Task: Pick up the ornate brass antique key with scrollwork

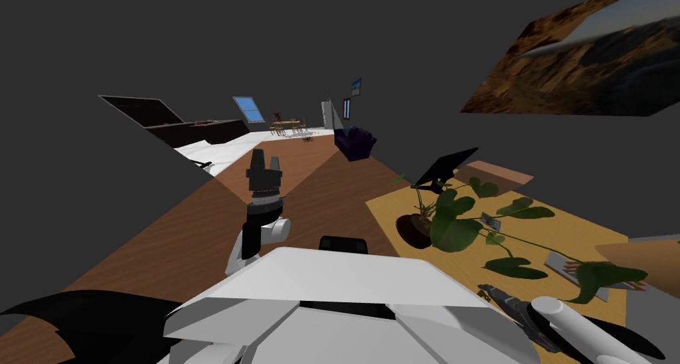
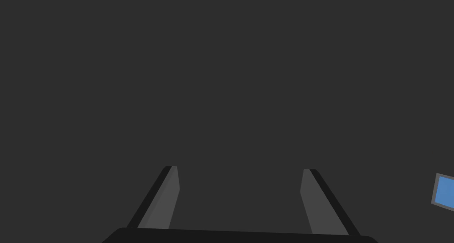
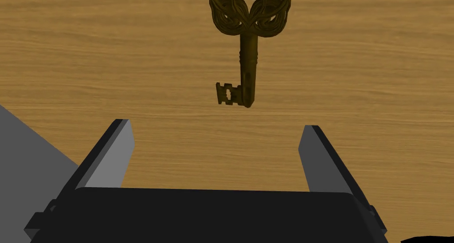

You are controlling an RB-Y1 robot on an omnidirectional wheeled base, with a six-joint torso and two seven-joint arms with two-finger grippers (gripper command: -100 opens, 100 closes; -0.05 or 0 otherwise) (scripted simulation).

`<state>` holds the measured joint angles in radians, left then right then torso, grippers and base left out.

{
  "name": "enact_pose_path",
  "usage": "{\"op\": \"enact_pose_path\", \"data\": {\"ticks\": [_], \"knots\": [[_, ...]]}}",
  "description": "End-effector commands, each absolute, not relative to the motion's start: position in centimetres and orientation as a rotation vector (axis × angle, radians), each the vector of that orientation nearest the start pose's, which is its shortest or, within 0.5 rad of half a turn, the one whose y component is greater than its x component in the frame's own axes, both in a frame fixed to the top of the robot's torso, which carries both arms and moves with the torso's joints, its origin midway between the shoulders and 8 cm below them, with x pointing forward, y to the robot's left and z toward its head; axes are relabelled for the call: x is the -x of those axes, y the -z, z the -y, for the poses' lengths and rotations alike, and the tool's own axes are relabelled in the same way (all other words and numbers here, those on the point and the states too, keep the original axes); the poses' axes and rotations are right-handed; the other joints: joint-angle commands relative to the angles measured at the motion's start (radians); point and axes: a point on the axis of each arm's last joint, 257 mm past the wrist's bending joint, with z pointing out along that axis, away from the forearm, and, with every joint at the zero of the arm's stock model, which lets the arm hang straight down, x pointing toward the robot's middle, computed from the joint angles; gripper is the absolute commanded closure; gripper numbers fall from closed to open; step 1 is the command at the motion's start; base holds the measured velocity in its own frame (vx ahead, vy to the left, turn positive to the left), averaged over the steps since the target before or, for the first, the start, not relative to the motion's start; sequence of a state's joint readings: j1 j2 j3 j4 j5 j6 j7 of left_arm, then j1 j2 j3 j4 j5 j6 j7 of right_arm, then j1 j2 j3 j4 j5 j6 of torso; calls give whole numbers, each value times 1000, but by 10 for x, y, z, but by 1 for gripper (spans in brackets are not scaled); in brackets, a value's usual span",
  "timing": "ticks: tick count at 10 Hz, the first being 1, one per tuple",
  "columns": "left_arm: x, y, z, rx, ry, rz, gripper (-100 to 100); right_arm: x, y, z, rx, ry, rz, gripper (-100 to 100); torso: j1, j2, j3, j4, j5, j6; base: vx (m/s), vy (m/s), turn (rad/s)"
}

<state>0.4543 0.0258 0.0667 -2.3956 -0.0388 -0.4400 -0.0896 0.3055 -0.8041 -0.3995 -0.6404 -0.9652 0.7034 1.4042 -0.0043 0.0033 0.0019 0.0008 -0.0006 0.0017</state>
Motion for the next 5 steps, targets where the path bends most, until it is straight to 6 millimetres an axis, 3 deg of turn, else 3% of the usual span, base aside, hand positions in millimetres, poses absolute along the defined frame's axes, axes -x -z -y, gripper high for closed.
{"op": "enact_pose_path", "data": {"ticks": [1, 5], "knots": [[-328, -79, -283, 498, 1161, -600, 0, -20, 493, 709, -1718, 322, -2351, -100, 0, 0, 0, 0, 0, 0, -32, -57, 118], [-328, -79, -283, 498, 1161, -600, 0, 1, 503, 689, -1812, 258, -2387, -100, 1, 0, 0, 0, 0, 0, -41, -48, 172]]}}
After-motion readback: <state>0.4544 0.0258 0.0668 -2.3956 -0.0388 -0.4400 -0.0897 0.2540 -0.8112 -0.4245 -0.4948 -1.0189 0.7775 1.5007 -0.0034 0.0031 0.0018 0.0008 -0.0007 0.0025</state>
